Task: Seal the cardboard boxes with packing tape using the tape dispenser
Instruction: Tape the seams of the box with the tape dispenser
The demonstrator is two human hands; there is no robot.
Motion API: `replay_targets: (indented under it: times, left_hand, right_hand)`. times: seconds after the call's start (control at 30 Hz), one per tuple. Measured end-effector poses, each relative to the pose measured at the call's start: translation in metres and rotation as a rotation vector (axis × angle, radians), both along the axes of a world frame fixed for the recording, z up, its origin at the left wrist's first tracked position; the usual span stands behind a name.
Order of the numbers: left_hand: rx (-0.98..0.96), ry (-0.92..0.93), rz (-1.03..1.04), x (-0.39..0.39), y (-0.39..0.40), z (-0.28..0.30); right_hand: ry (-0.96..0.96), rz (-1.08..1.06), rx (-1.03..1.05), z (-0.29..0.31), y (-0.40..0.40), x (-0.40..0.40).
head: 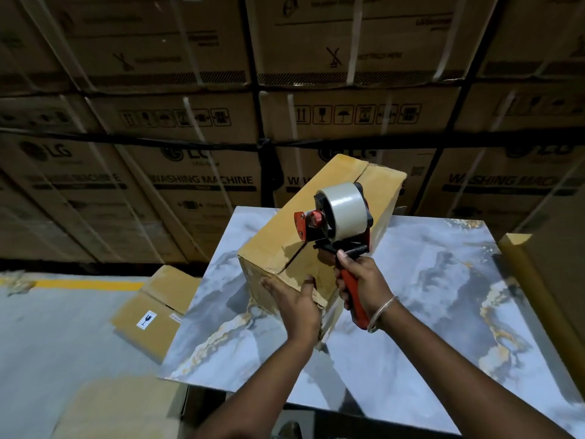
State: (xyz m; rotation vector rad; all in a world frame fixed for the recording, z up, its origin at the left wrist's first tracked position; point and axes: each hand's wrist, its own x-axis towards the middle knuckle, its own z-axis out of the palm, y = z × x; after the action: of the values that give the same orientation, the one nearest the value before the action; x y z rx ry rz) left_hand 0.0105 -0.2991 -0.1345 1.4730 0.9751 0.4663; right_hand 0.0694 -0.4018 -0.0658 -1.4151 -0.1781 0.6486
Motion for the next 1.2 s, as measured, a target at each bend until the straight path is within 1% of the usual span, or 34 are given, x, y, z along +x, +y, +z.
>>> replay_targets:
  times: [0.23,0.3,0.43,0.57,0.67,0.73,0.8,0.83,0.87,0.93,0.97,1.0,1.03,1.07,1.13,1.17,1.2]
  left_hand:
    - [0.091,0.05,-0.124,-0.003,0.032,-0.001]
    - [0.107,0.039,-0.145,-0.001,0.047,-0.001]
    - [0.027,-0.038,-0.182,0.007,0.085,-0.03]
    - [-0.037,-0.116,-0.296,0.004,0.105,-0.006]
    - [-0.094,-0.167,-0.385,0.003,0.116,0.001]
    - [-0.099,-0.173,-0.446,0.006,0.125,0.002]
    - [-0.12,-0.125,-0.504,0.005,0.135,0.006]
    - [-0.116,-0.1,-0.495,0.004,0.139,0.007]
    - [-0.074,-0.073,-0.439,0.002,0.143,0.008]
    - [0.118,-0.011,-0.223,0.001,0.155,0.015]
    - [0.167,-0.033,-0.104,0.001,0.161,0.022]
    - [0.118,-0.095,-0.042,0.004,0.169,0.029]
    - [-0.027,-0.166,-0.025,0.009,0.177,0.037]
    - [-0.218,-0.209,-0.041,0.015,0.184,0.046]
    - [-0.564,-0.205,-0.114,0.025,0.196,0.065]
    - [-0.664,-0.163,-0.169,0.029,0.201,0.071]
    - [-0.722,-0.124,-0.219,0.033,0.206,0.074]
  right_hand:
    - [0.001,0.061,0.018,0.002,0.003,0.003]
    - [0.002,0.078,0.024,0.004,0.008,0.004]
    - [0.009,0.113,0.023,0.007,0.022,0.008]
    - [0.022,0.148,0.014,0.01,0.043,0.012]
    - [0.026,0.167,-0.001,0.013,0.059,0.012]
    - [0.033,0.176,-0.008,0.016,0.069,0.011]
    - [0.047,0.189,-0.011,0.017,0.078,0.012]
    - [0.053,0.194,-0.01,0.018,0.082,0.012]
    - [0.056,0.196,-0.008,0.018,0.086,0.012]
    - [0.063,0.195,-0.007,0.017,0.092,0.013]
    - [0.076,0.194,-0.011,0.016,0.095,0.013]
    - [0.092,0.197,-0.013,0.016,0.098,0.013]
    - [0.109,0.202,-0.013,0.015,0.101,0.012]
    - [0.128,0.207,-0.012,0.014,0.103,0.011]
    - [0.174,0.218,-0.009,0.015,0.109,0.009]
    - [0.193,0.222,-0.008,0.015,0.112,0.007]
    - [0.203,0.223,-0.01,0.015,0.114,0.006]
